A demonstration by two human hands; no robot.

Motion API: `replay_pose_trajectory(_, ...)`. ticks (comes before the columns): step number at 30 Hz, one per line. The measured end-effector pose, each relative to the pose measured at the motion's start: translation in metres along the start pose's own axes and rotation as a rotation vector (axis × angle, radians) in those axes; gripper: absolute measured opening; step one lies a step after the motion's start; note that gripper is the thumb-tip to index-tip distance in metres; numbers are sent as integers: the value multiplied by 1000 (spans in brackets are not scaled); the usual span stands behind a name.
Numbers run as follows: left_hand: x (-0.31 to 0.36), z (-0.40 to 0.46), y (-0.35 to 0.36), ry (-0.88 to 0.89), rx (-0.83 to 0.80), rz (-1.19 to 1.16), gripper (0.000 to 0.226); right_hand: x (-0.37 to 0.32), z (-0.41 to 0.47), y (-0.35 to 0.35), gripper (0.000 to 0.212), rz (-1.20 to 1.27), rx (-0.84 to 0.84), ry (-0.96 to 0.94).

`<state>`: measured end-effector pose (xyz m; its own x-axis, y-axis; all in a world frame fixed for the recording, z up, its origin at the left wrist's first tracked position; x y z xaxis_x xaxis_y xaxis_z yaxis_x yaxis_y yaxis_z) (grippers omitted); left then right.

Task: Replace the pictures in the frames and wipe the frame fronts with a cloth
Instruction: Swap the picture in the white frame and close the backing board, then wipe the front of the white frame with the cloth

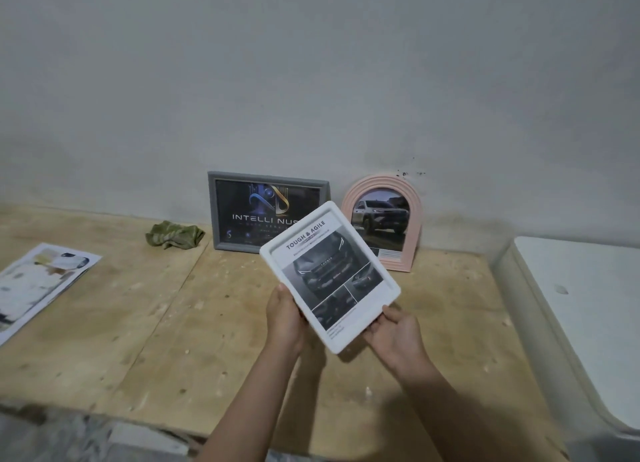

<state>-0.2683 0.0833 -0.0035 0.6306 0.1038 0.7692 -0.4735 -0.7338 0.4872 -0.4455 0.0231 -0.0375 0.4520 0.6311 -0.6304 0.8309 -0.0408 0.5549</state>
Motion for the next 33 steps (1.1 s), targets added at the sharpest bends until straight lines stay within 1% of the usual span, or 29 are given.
replay_pose_trajectory(2, 9, 1, -6, 54, 115, 79, 41, -7, 9, 0, 33, -30, 30, 5)
replay_pose_trajectory(4, 18, 1, -11, 105, 179, 148, 42, -20, 17, 3, 34, -177, 55, -26)
replay_pose_trajectory(6, 25, 0, -12, 131, 170, 167, 43, -31, 21, 7, 32, -443, 55, -95)
replay_pose_trajectory(8, 29, -3, -16, 137, 136, 107, 44, -35, 21, 16, 33, -625, 20, -158)
replay_pose_trajectory(11, 27, -4, -23, 90, 29, -17, 47, -27, 24, 24, 34, -664, -20, -157)
replay_pose_trajectory(13, 23, -5, -29, 66, -43, -41, 50, -18, 25, 31, 35, -626, -40, -137)
replay_pose_trajectory(15, 20, -6, -35, 81, -75, -52, 47, -8, 26, 39, 35, -580, -63, -104)
replay_pose_trajectory(18, 24, -8, -48, 110, -25, -82, 44, 6, 28, 50, 34, -554, -70, -82)
replay_pose_trajectory(21, 37, -4, -65, 93, 13, -119, 42, 20, 30, 66, 31, -559, -71, -57)
replay_pose_trajectory(24, 59, -1, -89, 82, 48, -169, 42, 39, 34, 90, 25, -617, -74, -38)
replay_pose_trajectory(27, 95, 6, -131, 107, 64, -197, 42, 68, 36, 134, 24, -724, -127, -87)
replay_pose_trajectory(29, 118, 11, -167, 105, 91, -172, 42, 92, 34, 163, 23, -781, -124, -112)
replay_pose_trajectory(33, 160, 17, -242, 110, 163, -132, 41, 150, 36, 211, 15, -863, -109, -116)
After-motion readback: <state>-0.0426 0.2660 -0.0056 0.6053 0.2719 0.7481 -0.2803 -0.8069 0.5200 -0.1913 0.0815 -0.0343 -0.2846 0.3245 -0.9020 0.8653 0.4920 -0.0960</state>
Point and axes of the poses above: each hand's wrist, its own z-axis towards the middle knuckle, its own y-axis out of the palm, x = y × z, the point moved 7 cm from there along z, towards the middle knuckle, and after that the axes turned 10 degrees about -z, right-handed, at the moved point
